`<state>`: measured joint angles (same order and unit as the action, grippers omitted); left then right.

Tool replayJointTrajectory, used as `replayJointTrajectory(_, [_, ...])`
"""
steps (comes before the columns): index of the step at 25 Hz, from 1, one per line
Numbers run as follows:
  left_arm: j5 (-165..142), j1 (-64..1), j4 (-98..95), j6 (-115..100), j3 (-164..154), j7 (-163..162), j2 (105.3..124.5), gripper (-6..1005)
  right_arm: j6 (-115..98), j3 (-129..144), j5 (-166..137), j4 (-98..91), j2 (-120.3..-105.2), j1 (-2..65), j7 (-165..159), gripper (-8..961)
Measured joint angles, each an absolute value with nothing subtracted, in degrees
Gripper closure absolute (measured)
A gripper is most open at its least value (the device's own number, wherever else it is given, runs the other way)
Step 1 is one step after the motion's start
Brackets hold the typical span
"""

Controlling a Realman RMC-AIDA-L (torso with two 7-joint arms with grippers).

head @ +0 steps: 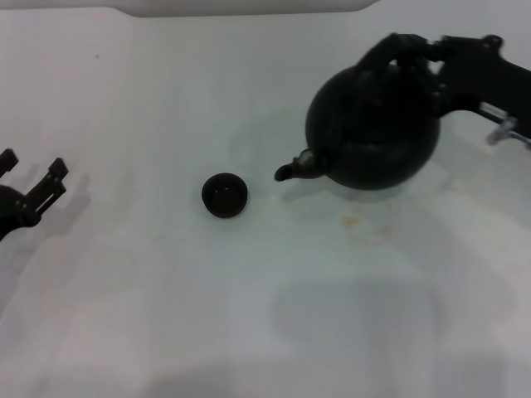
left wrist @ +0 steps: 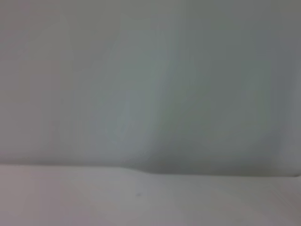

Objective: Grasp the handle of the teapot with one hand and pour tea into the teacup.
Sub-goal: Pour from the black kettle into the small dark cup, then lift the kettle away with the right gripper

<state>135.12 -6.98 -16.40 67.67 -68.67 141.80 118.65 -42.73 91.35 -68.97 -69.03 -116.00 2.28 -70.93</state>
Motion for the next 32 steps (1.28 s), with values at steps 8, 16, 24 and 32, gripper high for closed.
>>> replayJointTrajectory(8, [135.18, -5.32, -16.18, 67.69, -68.2, 142.92, 118.73, 165, -28.37, 102.04, -68.86, -72.14, -115.84, 4.74, -63.25, 811])
replayJointTrajectory(16, [135.18, -5.43, -16.17, 67.09, -68.15, 142.92, 118.83, 165, -18.87, 108.93, -68.96, -76.5, -115.86, 4.94, -60.48, 816])
replayJointTrajectory(24, [135.18, -6.02, -16.17, 67.04, -68.11, 142.92, 118.68, 165, -11.17, 113.93, -70.18, -78.76, -115.81, 5.16, -60.39, 823])
replayJointTrajectory(32, [135.17, -6.15, -16.17, 66.89, -67.41, 143.03, 118.66, 164, -4.5, 118.58, -74.85, -79.93, -115.86, 5.28, -60.33, 827])
